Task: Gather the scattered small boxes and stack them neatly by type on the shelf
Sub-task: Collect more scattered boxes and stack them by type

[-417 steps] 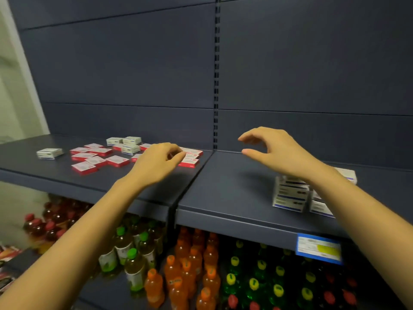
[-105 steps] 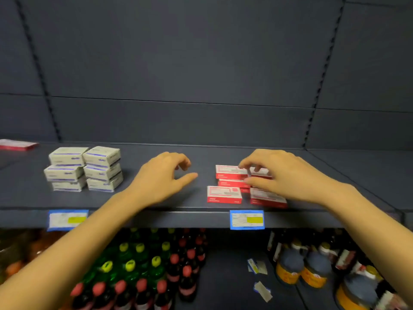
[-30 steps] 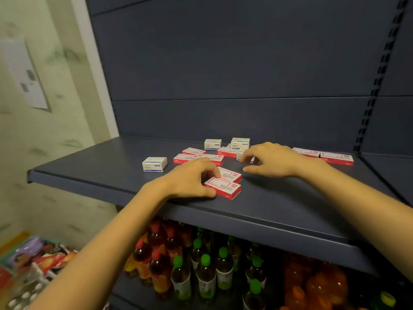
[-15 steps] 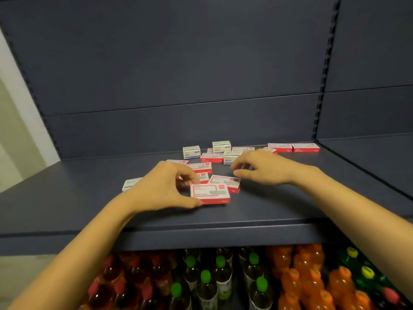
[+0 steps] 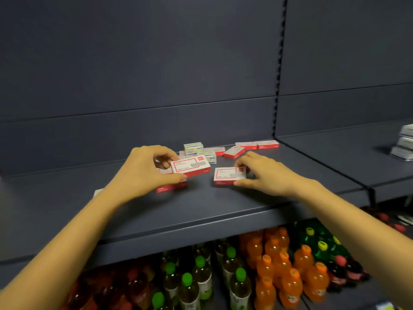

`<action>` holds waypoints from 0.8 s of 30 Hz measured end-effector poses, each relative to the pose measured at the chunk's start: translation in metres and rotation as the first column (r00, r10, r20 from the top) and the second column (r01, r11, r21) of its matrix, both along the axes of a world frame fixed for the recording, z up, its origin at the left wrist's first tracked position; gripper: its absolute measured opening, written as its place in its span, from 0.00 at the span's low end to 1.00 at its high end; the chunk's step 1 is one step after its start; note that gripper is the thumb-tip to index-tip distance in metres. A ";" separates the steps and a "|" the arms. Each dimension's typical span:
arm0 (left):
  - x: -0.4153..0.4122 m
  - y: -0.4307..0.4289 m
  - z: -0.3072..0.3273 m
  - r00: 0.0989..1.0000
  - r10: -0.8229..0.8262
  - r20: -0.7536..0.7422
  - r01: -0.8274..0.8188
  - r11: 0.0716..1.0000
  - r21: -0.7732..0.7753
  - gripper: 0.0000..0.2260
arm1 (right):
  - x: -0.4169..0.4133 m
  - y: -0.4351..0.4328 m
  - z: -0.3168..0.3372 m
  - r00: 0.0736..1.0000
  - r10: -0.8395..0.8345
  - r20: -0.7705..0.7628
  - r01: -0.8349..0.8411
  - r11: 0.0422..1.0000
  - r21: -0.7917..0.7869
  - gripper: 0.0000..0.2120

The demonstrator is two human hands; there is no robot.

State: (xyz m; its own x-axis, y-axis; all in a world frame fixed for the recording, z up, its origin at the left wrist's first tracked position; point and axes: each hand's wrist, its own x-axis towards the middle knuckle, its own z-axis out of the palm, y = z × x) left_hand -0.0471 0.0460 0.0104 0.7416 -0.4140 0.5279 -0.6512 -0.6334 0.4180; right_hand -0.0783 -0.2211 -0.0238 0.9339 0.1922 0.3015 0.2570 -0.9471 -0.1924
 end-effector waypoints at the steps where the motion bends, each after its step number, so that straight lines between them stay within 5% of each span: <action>1: 0.002 -0.009 0.000 1.000 -0.013 0.003 0.013 1.000 -0.005 0.15 | -0.007 -0.012 0.003 0.999 -0.029 0.014 0.028 1.000 0.013 0.19; 24: -0.099 -0.390 -0.018 0.878 -0.476 0.049 0.476 0.879 0.027 0.13 | -0.240 -0.354 0.017 0.887 -0.456 0.073 0.450 0.889 0.079 0.20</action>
